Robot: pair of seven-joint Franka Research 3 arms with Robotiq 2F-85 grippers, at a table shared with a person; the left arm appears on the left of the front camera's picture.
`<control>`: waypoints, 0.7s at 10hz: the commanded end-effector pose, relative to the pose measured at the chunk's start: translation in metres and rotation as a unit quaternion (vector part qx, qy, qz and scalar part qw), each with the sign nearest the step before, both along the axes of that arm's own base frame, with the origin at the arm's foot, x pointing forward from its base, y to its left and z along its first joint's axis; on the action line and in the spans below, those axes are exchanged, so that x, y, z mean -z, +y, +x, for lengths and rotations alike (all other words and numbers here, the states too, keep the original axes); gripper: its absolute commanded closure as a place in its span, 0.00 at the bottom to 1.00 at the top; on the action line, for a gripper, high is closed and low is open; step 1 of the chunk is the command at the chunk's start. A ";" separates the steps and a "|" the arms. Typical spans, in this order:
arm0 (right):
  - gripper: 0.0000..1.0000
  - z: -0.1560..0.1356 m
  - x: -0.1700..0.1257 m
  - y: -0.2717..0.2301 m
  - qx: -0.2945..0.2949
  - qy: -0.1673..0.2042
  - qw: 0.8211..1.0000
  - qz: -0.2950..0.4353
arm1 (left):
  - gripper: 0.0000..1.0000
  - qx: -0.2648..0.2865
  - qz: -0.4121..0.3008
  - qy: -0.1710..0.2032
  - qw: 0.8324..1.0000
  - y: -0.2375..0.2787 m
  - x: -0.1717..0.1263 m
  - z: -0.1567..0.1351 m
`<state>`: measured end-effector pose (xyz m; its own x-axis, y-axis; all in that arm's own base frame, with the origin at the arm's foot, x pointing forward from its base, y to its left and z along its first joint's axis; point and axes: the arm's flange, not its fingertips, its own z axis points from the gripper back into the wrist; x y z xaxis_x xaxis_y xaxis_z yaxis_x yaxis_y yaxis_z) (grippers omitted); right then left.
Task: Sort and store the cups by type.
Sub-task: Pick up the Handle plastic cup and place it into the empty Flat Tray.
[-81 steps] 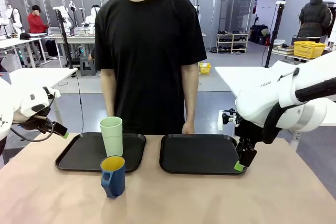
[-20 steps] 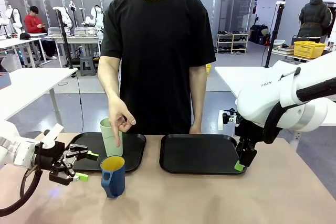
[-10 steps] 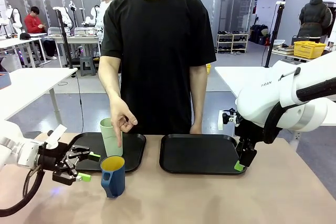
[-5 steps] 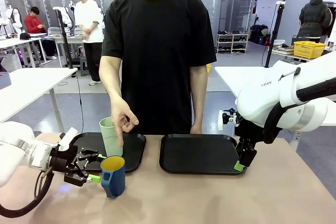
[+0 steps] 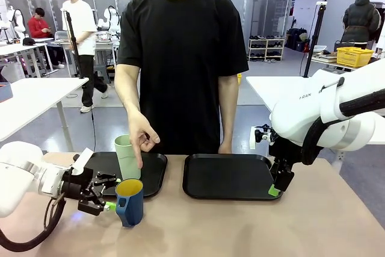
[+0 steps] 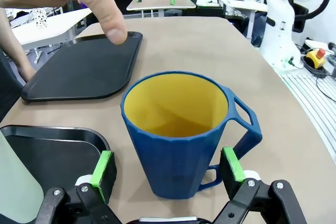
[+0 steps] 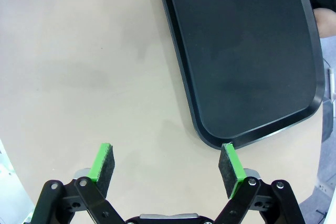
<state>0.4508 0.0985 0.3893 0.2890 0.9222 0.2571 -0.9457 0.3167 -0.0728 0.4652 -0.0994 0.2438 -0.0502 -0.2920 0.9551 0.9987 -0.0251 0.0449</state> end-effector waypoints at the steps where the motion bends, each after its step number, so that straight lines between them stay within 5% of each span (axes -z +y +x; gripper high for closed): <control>1: 0.00 -0.003 0.000 -0.003 -0.003 -0.004 1.000 -0.003 | 0.00 -0.011 0.000 -0.001 1.000 -0.010 0.007 0.009; 7: 0.00 -0.003 0.000 -0.003 -0.003 -0.004 1.000 -0.003 | 0.00 0.013 -0.016 0.012 1.000 -0.027 0.024 0.013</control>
